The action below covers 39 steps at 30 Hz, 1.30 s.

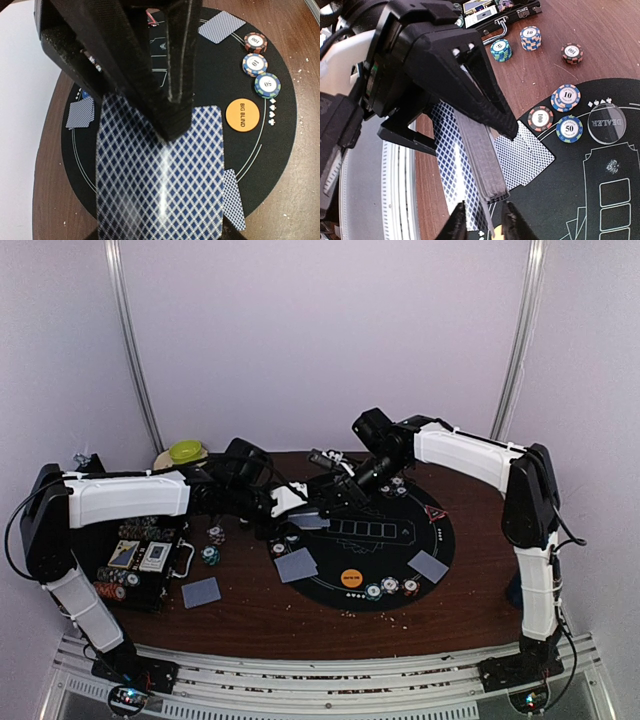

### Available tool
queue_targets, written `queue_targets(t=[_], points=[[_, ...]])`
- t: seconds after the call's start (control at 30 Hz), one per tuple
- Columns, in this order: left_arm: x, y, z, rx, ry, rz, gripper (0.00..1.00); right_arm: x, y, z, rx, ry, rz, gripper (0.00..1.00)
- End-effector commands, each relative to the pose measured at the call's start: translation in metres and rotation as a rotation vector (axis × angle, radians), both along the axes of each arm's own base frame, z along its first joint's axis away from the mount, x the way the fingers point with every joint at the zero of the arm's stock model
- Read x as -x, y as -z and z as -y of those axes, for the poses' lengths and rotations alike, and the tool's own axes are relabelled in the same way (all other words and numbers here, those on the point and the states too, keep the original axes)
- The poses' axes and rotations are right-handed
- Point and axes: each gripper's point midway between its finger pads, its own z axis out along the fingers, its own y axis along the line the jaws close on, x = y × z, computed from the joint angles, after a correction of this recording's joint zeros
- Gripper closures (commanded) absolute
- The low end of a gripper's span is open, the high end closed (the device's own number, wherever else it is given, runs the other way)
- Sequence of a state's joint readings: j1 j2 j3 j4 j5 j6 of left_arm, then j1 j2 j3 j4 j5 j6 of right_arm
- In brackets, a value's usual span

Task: Distribute texas hold em gaming equipment
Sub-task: Pick up the poker card from the face-down deck piles, then distribute the poker card in the big blind area.

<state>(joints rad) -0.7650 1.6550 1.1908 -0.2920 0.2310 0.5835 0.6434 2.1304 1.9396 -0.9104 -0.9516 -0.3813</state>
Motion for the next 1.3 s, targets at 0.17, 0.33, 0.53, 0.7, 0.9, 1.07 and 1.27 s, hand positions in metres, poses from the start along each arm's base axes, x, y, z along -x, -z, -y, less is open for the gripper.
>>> queue_targets(t=[0.17,0.33,0.53,0.7,0.9,1.07,1.27], points=[[-0.003,-0.011,0.006,0.036,0.014,0.036,0.95,0.002,-0.033,0.007,-0.038,-0.018,0.055,1.0],[-0.003,-0.011,0.005,0.034,0.011,0.038,0.95,0.003,-0.029,0.015,-0.009,-0.038,0.059,1.0],[-0.003,-0.011,0.005,0.034,0.012,0.038,0.95,-0.008,-0.033,0.034,0.01,-0.008,0.074,1.0],[-0.003,-0.011,0.006,0.037,0.015,0.037,0.95,-0.008,-0.025,0.051,0.031,-0.009,0.037,1.0],[-0.003,-0.011,0.006,0.036,0.014,0.037,0.95,-0.006,-0.015,0.073,0.044,0.012,-0.009,1.0],[-0.004,-0.009,0.005,0.034,0.01,0.039,0.95,-0.016,-0.018,0.107,0.011,0.126,-0.005,1.0],[-0.005,-0.01,0.005,0.033,0.005,0.042,0.95,-0.013,0.006,0.169,0.03,0.288,-0.021,1.0]])
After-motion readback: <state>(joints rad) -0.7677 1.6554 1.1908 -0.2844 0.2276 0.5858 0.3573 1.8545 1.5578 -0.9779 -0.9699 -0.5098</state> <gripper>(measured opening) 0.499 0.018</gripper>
